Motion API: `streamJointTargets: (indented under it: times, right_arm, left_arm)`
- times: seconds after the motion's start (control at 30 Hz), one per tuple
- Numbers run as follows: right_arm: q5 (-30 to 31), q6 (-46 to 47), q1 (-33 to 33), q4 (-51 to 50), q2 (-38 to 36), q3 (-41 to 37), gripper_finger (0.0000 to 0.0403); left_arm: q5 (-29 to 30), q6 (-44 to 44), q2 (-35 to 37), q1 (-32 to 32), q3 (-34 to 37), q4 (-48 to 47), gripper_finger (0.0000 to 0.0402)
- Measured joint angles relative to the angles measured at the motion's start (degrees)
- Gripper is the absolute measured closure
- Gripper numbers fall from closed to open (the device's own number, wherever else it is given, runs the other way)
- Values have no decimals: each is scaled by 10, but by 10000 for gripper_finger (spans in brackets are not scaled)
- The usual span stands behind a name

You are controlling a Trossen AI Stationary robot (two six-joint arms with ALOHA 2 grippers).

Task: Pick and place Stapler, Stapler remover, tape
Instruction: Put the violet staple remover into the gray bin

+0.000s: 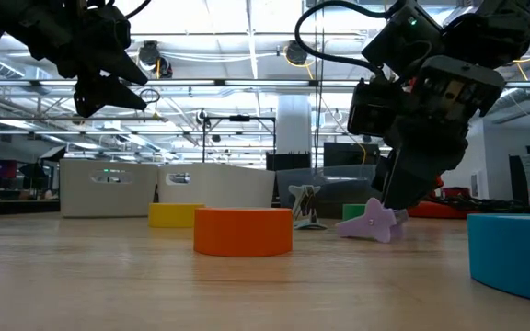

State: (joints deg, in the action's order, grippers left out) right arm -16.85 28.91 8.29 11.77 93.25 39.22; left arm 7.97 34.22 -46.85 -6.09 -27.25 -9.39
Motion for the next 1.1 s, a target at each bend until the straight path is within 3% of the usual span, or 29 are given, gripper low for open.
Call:
streamJointTargets:
  times: [0.37, 0.7, 0.9, 1.1]
  right_arm:
    - [1, -2, 0, 1, -1, 0, 397]
    - [1, 6, 0, 5, -2, 0, 401]
    - [1, 15, -1, 11, -45, 0, 402]
    - [62, 12, -6, 69, -108, 0, 402]
  left_arm:
    - [0, 0, 0, 0, 0, 0, 190]
    - [1, 8, 0, 0, 0, 6, 190]
    - [1, 41, 0, 0, 0, 12, 190]
    - [1, 56, 0, 0, 0, 68, 190]
